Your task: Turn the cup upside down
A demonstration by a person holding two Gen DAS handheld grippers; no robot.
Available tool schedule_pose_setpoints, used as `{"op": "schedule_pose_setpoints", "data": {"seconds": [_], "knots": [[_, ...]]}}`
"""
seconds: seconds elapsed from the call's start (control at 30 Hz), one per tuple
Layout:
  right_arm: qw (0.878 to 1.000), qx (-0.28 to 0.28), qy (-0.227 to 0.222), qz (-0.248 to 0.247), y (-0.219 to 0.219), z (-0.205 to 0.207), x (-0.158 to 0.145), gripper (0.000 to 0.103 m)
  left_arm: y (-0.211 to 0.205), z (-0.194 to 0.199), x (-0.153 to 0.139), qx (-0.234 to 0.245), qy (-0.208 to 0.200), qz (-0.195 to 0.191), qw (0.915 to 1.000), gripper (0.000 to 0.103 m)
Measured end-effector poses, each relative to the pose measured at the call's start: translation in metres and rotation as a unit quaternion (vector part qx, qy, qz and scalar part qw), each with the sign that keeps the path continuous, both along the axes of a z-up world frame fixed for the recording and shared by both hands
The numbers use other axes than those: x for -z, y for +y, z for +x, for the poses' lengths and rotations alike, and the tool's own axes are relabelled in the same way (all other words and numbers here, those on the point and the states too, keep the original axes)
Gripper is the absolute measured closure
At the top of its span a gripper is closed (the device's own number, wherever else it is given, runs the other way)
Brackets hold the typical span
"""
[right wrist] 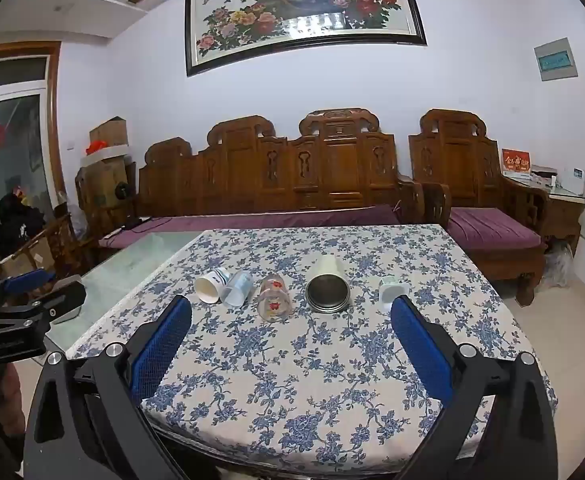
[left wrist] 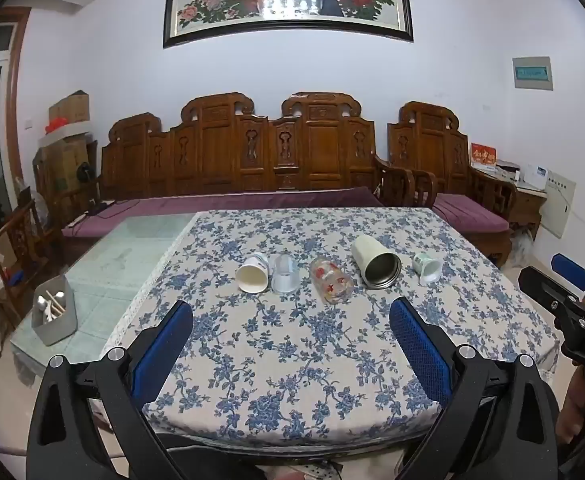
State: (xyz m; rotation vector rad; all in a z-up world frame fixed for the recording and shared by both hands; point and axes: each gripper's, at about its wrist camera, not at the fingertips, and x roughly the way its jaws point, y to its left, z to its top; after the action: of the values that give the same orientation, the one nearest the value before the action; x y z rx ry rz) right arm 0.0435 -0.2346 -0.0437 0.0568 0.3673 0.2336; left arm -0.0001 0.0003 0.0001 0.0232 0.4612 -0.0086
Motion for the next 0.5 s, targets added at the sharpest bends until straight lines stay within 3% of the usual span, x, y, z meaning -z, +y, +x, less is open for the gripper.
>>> {"op": "schedule_pose_setpoints", "data": {"seconds": [0.5], "knots": [[1.0,0.001,-0.004,-0.005,-0.0007,-0.0008,-0.0013,0.002,-0.0043,0.0005,-0.0007,0.002,-0.004,-0.003,1.0,0.008]]}}
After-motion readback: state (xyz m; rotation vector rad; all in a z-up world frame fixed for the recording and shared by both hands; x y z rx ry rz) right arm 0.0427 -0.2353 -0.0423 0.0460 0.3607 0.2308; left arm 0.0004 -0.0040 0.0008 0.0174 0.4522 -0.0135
